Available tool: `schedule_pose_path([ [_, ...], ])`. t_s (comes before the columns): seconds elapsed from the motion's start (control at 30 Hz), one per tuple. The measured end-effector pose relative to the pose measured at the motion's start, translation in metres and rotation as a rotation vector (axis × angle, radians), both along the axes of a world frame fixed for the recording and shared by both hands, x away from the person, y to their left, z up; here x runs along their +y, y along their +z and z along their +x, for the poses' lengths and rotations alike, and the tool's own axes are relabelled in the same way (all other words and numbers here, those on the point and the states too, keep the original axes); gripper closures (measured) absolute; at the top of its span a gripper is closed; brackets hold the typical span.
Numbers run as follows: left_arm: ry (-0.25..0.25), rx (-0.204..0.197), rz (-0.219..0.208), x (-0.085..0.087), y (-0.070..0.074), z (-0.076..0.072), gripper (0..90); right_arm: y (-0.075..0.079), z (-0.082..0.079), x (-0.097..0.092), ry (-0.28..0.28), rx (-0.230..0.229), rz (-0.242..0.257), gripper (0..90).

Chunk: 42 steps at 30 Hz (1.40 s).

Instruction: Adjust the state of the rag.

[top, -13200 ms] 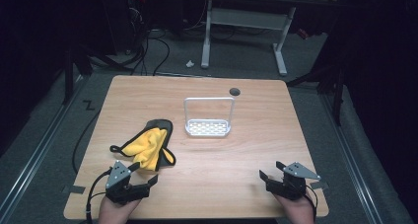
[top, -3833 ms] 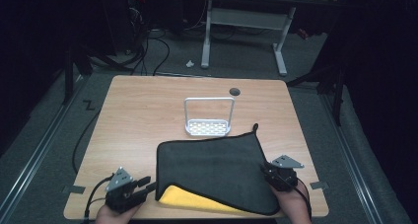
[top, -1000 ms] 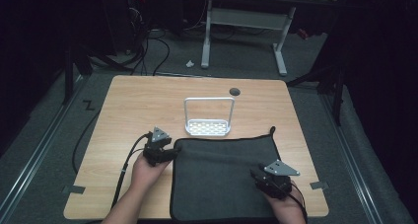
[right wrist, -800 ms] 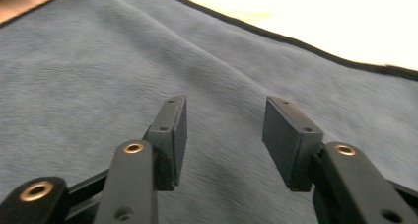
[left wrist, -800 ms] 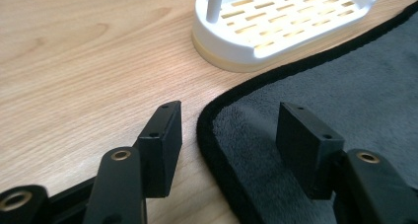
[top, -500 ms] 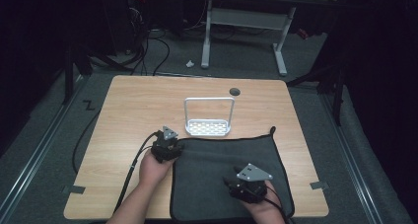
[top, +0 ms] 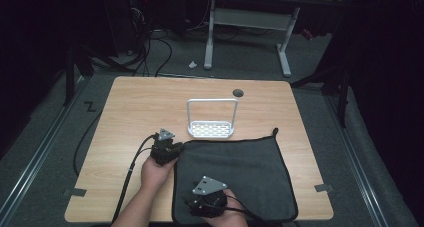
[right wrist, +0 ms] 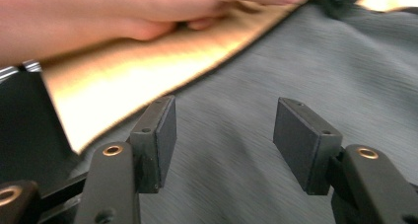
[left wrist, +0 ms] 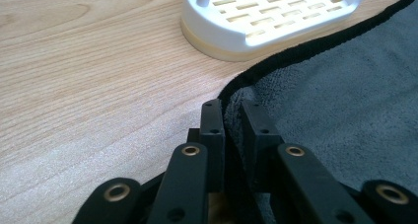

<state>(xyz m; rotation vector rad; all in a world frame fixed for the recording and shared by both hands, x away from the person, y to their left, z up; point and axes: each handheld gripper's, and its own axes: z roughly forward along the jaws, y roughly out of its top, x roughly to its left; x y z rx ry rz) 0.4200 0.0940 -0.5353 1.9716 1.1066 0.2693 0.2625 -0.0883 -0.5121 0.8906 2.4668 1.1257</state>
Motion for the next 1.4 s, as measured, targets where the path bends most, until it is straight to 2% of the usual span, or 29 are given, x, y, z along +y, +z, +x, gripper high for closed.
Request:
schedule_pose_path([
  [0.23, 0.002, 0.002, -0.003, 0.0, 0.0, 0.0, 80.8, -0.006, -0.003, 0.037, 0.059, 0.027, -0.022, 41.4],
  [0.4, 0.005, 0.005, -0.008, 0.001, 0.0, 0.0, 80.8, -0.016, -0.002, 0.047, 0.064, 0.038, -0.077, 45.2],
  [0.53, 0.006, 0.006, -0.017, 0.002, 0.0, 0.0, 80.8, -0.016, -0.004, 0.043, 0.049, 0.014, -0.09, 59.9],
  [0.63, 0.008, 0.004, -0.022, 0.003, 0.0, 0.0, 80.8, -0.014, -0.003, 0.04, 0.043, 0.005, -0.103, 76.2],
  [0.7, 0.009, 0.004, -0.034, 0.004, 0.0, 0.0, 80.8, -0.013, -0.001, 0.038, 0.042, 0.002, -0.105, 81.0],
  [0.93, 0.034, 0.02, -0.123, 0.011, 0.002, 0.0, 81.6, 0.011, -0.009, 0.026, 0.024, -0.097, -0.031, 83.3],
  [1.07, 0.068, 0.01, -0.203, 0.014, 0.004, -0.005, 82.3, 0.02, -0.013, 0.023, 0.023, -0.124, -0.005, 83.3],
  [1.13, 0.096, 0.003, -0.23, 0.02, 0.006, -0.008, 82.4, 0.023, -0.014, 0.024, 0.03, -0.131, 0.011, 83.3],
  [1.27, 0.118, -0.006, -0.254, 0.035, 0.01, -0.013, 82.4, 0.028, -0.015, 0.033, 0.052, -0.145, 0.025, 83.3],
  [1.4, 0.138, -0.013, -0.223, 0.059, 0.015, -0.019, 82.4, 0.03, -0.014, 0.049, 0.089, -0.152, 0.038, 83.3],
])
